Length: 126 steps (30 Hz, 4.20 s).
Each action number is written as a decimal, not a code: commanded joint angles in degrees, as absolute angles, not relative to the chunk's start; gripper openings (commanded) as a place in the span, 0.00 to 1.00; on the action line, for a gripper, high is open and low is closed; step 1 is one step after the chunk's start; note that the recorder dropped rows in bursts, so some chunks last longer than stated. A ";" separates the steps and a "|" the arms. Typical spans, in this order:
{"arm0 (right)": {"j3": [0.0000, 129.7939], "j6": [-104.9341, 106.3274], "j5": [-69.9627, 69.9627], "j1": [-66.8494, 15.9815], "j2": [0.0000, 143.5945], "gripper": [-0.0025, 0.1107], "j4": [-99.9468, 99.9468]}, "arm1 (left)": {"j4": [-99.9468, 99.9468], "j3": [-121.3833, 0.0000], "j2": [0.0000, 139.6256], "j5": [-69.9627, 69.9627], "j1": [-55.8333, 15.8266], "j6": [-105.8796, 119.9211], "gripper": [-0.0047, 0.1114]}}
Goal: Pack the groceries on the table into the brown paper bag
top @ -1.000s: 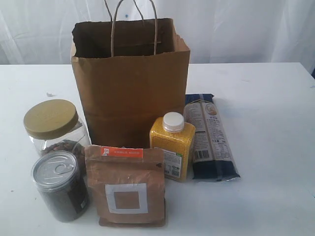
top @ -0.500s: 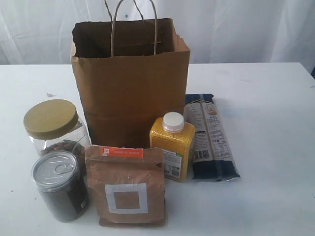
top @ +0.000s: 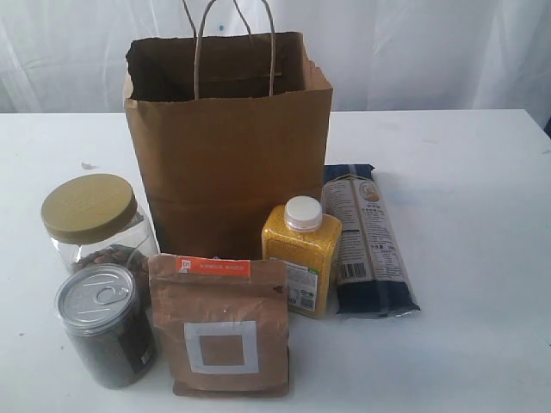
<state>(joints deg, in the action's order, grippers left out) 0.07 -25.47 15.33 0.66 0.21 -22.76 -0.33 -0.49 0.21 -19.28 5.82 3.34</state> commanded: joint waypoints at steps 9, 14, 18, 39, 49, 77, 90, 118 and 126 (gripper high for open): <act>0.00 -31.00 -6.83 1.05 0.00 0.02 -18.61 | 0.00 0.00 0.00 -19.57 5.28 2.96 0.04; 0.00 -31.26 -25.00 1.05 0.00 0.02 -18.51 | 0.00 0.00 0.00 -19.57 5.28 2.96 0.04; 0.00 -31.70 -28.50 1.05 0.00 0.02 -18.12 | 0.00 0.00 0.00 -19.57 5.28 2.96 0.04; 34.34 -34.55 -30.26 1.05 14.62 0.02 -11.02 | 0.00 0.00 0.00 -19.57 5.28 2.96 0.04; 31.78 -34.55 12.01 1.05 29.26 0.02 -11.39 | 0.00 0.00 0.00 -19.57 5.28 2.96 0.04; 40.62 14.60 48.68 -20.04 68.24 0.02 12.31 | 0.00 0.00 0.00 -19.57 5.28 2.96 0.04; 45.19 9.99 63.98 -35.49 69.13 0.02 0.00 | 0.00 0.00 0.00 -19.57 5.28 2.96 0.04; 45.69 14.82 30.48 -37.13 69.57 0.70 -0.72 | 0.00 0.00 0.00 -19.57 5.28 2.96 0.04; 45.69 14.82 30.37 -37.13 71.92 0.70 -0.49 | 0.00 0.00 0.00 -19.57 5.28 2.96 0.04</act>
